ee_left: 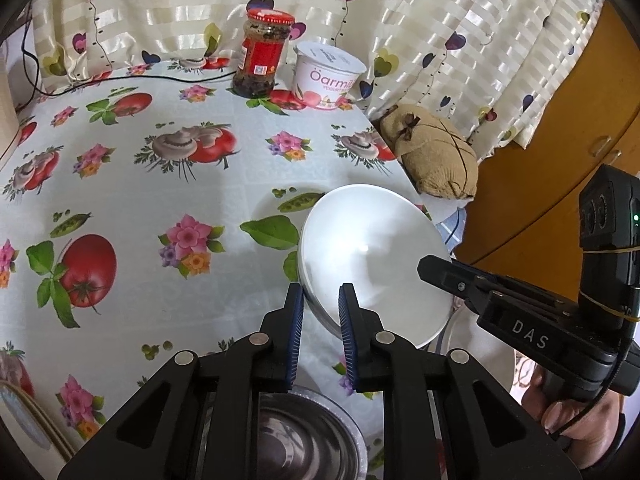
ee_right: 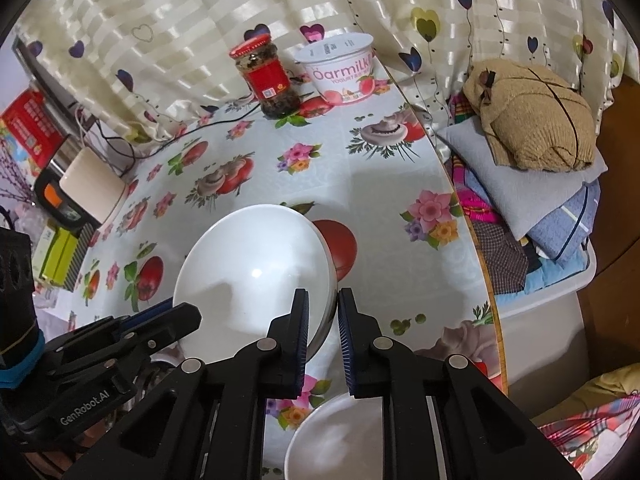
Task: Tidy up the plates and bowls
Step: 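Lower the held white bowl into the steel bowl with the right gripper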
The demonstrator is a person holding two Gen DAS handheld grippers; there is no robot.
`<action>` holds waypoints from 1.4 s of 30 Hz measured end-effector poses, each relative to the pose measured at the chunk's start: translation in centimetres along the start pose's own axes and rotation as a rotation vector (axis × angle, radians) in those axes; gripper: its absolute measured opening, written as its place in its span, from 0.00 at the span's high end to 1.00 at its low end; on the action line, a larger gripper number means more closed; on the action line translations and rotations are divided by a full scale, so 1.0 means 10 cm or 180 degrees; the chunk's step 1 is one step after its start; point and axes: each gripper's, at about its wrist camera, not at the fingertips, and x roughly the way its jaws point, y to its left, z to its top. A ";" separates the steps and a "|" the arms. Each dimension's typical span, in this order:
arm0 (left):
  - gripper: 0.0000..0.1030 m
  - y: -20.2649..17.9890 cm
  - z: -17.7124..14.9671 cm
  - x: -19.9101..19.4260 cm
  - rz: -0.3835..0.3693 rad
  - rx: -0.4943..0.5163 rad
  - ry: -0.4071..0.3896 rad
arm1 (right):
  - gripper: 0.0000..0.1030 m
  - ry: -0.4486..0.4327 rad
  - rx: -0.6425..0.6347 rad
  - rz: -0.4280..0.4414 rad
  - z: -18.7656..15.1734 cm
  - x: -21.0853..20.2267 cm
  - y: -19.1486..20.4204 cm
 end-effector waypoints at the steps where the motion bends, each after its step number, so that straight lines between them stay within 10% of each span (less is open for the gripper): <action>1: 0.82 0.00 0.00 -0.02 0.0006 -0.0001 -0.0005 | 0.85 -0.0007 -0.0004 0.0003 0.01 -0.01 0.00; 42: 0.82 0.16 -0.35 -0.92 0.0110 -0.0069 -0.0335 | 0.85 -0.0219 -0.0286 0.0089 -0.25 -0.60 0.71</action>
